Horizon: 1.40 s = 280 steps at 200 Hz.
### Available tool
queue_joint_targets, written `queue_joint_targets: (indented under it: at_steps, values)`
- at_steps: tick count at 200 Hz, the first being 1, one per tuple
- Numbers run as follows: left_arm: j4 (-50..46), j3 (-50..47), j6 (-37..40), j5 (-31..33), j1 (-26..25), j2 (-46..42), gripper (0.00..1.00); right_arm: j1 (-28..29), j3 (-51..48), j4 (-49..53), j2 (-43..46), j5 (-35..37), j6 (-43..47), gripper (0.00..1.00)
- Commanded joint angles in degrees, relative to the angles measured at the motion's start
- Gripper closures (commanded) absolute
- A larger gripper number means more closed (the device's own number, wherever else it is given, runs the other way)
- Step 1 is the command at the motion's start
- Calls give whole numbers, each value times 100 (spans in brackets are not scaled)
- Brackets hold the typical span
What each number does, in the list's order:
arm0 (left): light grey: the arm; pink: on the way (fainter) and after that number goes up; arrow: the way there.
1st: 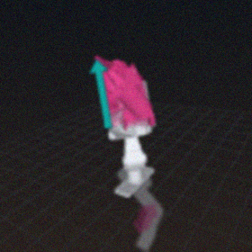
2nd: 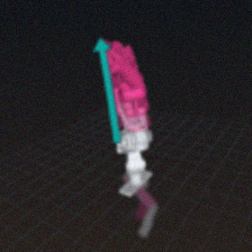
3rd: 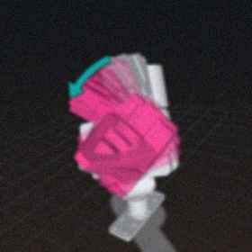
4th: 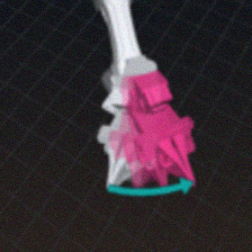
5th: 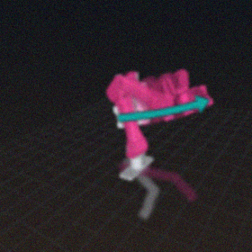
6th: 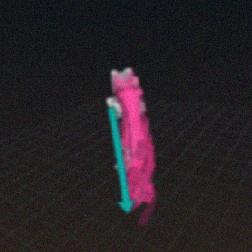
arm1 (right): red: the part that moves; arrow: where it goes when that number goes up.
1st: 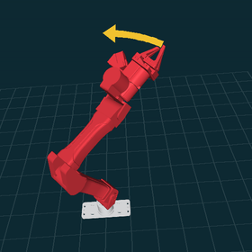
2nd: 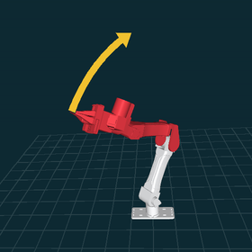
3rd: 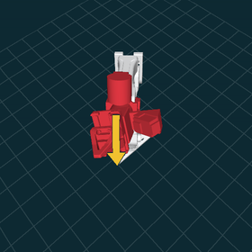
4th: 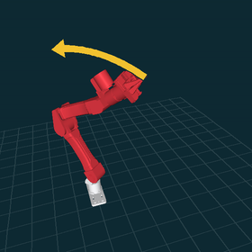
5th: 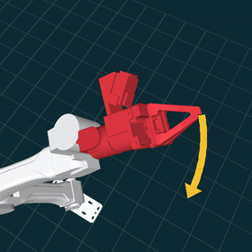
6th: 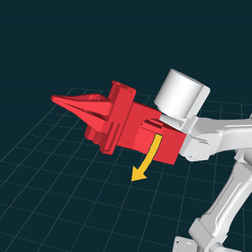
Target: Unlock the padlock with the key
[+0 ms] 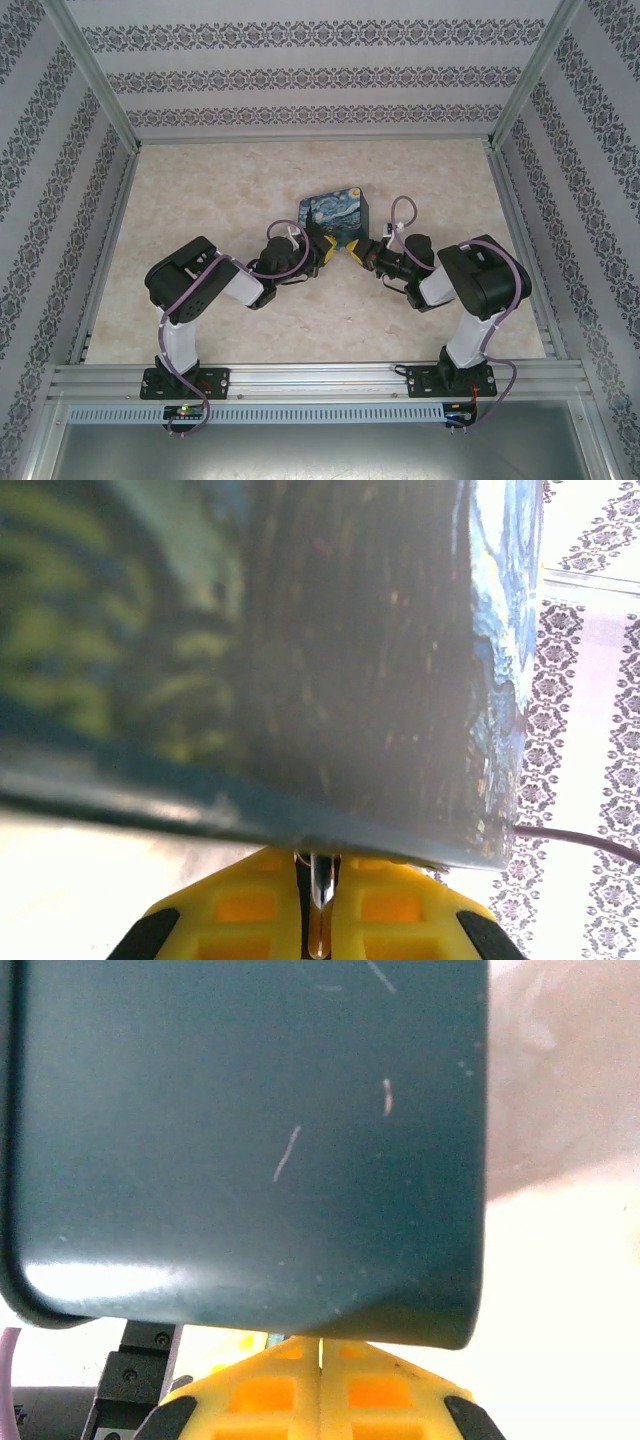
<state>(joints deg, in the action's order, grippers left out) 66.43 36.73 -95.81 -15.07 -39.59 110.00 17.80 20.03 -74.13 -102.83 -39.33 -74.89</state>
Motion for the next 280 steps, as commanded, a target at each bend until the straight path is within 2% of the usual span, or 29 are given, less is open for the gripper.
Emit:
queue_joint_targets:
  at_steps: [1,73,134,183,222,280]
  values:
    - [767,54,-345,-841,-235,30,100,-27,294,-524,-97,51,80,100]
    - [1012,89,-487,-851,-233,57,100,-194,496,-524,-259,-84,-7,100]
    - [995,74,-466,-742,-233,48,100,-86,363,-524,-205,-51,-47,100]
    - [977,3,-452,-435,-233,90,100,-8,-180,-523,21,398,-153,100]
    - [942,88,-456,-345,-233,161,100,267,-433,-524,174,887,-273,100]
    - [893,23,-387,-222,-233,197,100,336,-690,-522,504,1211,-415,100]
